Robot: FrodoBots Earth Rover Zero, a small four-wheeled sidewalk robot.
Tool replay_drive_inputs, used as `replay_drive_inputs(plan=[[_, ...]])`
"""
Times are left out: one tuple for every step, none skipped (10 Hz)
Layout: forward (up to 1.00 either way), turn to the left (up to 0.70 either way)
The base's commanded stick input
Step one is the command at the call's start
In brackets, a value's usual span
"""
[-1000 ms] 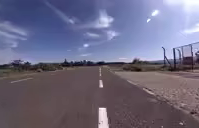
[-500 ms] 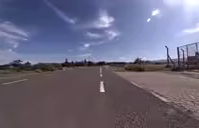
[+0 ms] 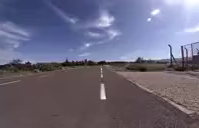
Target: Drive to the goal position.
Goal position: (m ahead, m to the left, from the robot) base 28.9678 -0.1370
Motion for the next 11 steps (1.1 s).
replay_drive_inputs(plan=[[1.0, 0.0], [1.0, 0.0], [1.0, 0.0], [1.0, 0.0], [1.0, 0.0], [1.0, 0.0], [1.0, 0.0], [1.0, 0.0], [1.0, 0.0], [1.0, 0.0], [1.0, 0.0]])
